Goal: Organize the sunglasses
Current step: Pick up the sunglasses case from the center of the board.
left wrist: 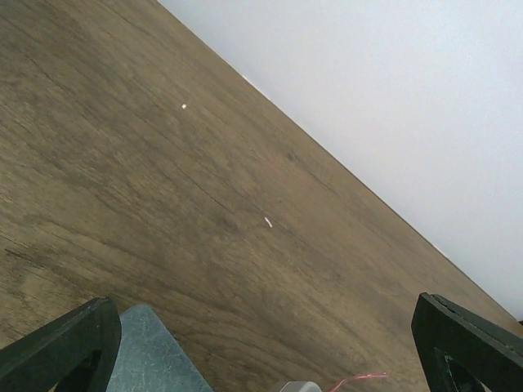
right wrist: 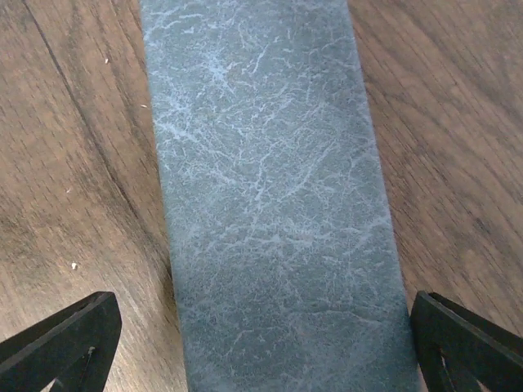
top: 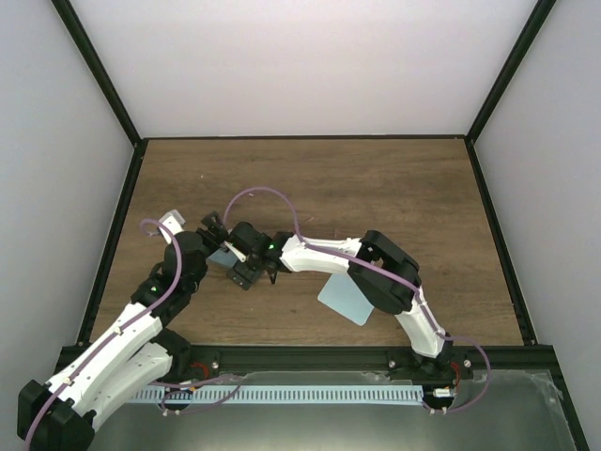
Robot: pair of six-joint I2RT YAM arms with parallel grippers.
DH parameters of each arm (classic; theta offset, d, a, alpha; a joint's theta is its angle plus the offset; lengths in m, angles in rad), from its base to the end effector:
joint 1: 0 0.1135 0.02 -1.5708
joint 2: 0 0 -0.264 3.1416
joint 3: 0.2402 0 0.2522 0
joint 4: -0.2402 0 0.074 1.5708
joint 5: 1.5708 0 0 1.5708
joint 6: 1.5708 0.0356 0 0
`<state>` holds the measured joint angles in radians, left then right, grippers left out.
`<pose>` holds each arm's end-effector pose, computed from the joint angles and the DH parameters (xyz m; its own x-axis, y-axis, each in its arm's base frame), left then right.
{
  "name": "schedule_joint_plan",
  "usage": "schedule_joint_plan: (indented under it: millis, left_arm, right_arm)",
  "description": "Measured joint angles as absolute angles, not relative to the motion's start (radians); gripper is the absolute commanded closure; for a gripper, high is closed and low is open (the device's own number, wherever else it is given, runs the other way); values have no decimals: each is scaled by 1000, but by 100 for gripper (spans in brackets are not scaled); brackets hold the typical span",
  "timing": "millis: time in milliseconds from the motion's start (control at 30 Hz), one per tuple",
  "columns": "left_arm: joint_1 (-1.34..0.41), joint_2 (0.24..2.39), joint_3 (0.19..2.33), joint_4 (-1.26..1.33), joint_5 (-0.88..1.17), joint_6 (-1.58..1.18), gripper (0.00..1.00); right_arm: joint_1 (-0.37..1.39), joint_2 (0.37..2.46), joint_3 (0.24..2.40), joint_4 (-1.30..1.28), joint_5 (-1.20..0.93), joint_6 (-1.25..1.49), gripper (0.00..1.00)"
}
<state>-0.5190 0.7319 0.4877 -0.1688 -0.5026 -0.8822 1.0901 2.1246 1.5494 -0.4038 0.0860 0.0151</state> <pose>0.1580 -0.0705 0.2467 -0.2613 -0.6300 -0.7313 -0.2363 0.7763 -0.5844 0.2145 0.4048 0.1643 -0.3967 -0.7282 -0.5589 -0.8553 0.5142 -0.0629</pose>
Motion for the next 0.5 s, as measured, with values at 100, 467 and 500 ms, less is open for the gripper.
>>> schedule_joint_plan:
  millis: [100, 467, 500]
  left_arm:
    - [-519, 734, 488, -166, -501, -882, 0]
    - [-519, 735, 486, -167, -500, -883, 0]
    - [-519, 735, 486, -167, -500, -883, 0]
  right_arm:
    - [1090, 2125, 1549, -404, 55, 13, 1]
    - [1081, 2144, 1556, -408, 14, 13, 18]
    - [1079, 2146, 1556, -409, 10, 17, 25]
